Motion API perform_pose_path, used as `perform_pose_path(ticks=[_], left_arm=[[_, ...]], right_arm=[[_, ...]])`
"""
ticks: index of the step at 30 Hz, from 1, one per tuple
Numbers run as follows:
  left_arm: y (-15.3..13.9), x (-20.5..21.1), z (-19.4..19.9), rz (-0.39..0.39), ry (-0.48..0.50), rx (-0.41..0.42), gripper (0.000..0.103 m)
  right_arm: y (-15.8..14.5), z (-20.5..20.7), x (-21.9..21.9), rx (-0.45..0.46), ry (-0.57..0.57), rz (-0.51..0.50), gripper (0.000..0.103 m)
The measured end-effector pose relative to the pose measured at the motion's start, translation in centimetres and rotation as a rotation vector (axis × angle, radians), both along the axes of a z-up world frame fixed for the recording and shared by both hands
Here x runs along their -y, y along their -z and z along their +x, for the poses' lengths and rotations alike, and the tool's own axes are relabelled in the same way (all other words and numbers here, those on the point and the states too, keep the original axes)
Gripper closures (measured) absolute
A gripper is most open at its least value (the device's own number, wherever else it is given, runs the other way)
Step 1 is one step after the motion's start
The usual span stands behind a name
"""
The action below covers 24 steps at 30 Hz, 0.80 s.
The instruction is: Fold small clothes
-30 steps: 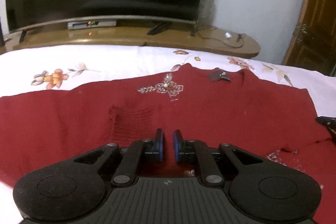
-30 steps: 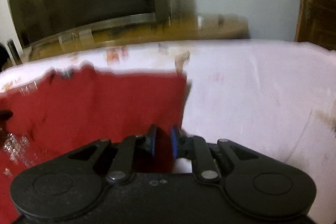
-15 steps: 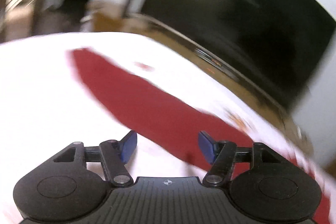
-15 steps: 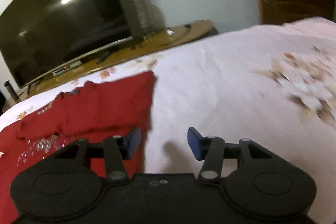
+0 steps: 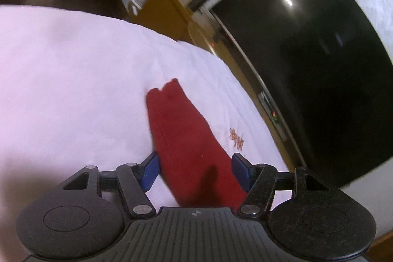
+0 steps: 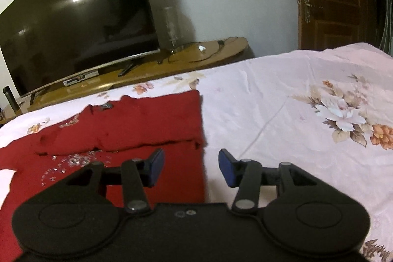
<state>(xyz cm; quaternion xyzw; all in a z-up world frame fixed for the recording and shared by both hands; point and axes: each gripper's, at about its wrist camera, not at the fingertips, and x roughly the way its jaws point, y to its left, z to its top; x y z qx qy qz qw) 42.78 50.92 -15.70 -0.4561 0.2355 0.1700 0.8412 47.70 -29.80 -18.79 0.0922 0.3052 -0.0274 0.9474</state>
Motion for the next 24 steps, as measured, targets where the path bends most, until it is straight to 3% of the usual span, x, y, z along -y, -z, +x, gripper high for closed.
perform_pose_path(ticks=[2, 3, 4, 5, 7, 9, 12, 15, 18, 21, 24], left_arm=[[-0.1, -0.1, 1.0, 0.021, 0.015, -0.017, 0.044], [-0.4, -0.2, 1.5, 0.038, 0.017, -0.031, 0.058], [-0.4, 0.2, 1.6, 0.078, 0.008, -0.093, 0.098], [-0.5, 0.8, 0.2, 0.078, 0.003, -0.112, 0.098], [-0.1, 0.5, -0.7, 0.039, -0.033, -0.067, 0.098], [-1.2, 1.7, -1.4, 0.094, -0.043, -0.063, 0.098], [-4.3, 5.0, -1.4, 0.201, 0.004, 0.024, 0.098], [-8.6, 12.6, 1.4, 0.356, 0.161, 0.095, 0.098], [-10.9, 23.0, 4.8, 0.448, 0.379, 0.138, 0.098], [-11.1, 33.5, 7.2, 0.522, 0.552, 0.148, 0.098], [-9.5, 42.7, 9.6, 0.549, 0.694, 0.119, 0.098]], right_arm=[[-0.3, 0.2, -0.3, 0.002, 0.002, 0.001, 0.054], [-0.3, 0.2, -0.8, 0.001, 0.003, 0.004, 0.054], [0.0, 0.5, -1.3, -0.002, 0.003, 0.007, 0.054], [-0.4, 0.5, -1.8, -0.005, 0.002, 0.009, 0.054], [-0.1, 0.8, -2.7, -0.008, -0.01, 0.003, 0.054], [-1.1, -0.2, -3.2, -0.002, -0.023, -0.009, 0.054], [-1.4, -0.8, -2.6, 0.012, -0.027, -0.014, 0.054], [-1.8, -1.4, -1.3, 0.011, -0.006, 0.007, 0.054], [-1.8, -1.6, -0.2, -0.007, 0.031, 0.065, 0.054], [-3.3, -3.8, 1.1, -0.009, 0.041, 0.093, 0.055], [-5.8, -6.8, 2.3, 0.011, 0.042, 0.081, 0.054]])
